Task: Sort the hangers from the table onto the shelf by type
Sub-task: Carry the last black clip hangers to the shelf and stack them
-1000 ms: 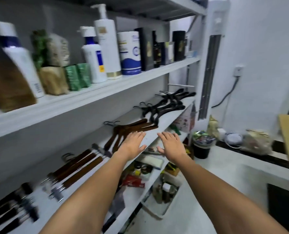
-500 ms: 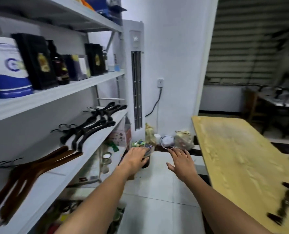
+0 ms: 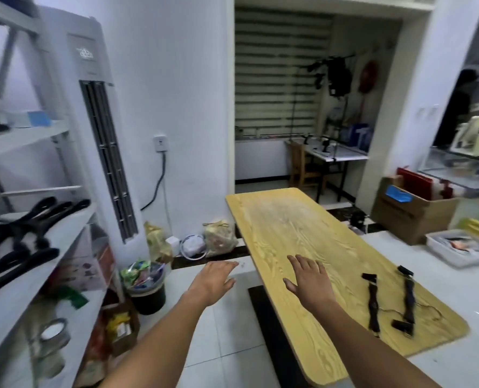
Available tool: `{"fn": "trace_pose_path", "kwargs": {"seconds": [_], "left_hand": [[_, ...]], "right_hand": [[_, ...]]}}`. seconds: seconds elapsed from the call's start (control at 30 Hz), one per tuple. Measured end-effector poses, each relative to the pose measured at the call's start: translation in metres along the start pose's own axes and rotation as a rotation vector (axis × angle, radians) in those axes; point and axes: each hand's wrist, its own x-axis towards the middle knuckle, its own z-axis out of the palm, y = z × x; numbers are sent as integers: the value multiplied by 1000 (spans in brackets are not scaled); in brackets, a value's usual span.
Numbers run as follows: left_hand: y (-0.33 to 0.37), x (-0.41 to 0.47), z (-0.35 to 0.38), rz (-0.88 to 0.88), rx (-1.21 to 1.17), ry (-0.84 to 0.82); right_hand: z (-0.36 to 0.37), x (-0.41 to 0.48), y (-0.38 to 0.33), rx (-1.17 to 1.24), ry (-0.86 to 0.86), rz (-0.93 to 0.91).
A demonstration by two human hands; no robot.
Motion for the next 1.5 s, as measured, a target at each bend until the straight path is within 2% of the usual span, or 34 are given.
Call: {"fn": "trace_pose_path", "kwargs": {"seconds": [0.3, 0.53, 1.07, 1.33, 1.5], "left_hand": [[-6, 136, 28, 190, -48, -143], [19, 210, 56, 393, -60, -202], [166, 277, 142, 771, -111, -375], [231, 333, 192, 844, -104, -474], [262, 357, 227, 877, -93, -555]], "right_hand": [[12, 57, 28, 15, -55, 241], [19, 59, 82, 0, -76, 525], [67, -6, 190, -1, -90, 909], [108, 3, 254, 35, -113, 1016], [141, 8, 288, 54, -194, 1037]]}}
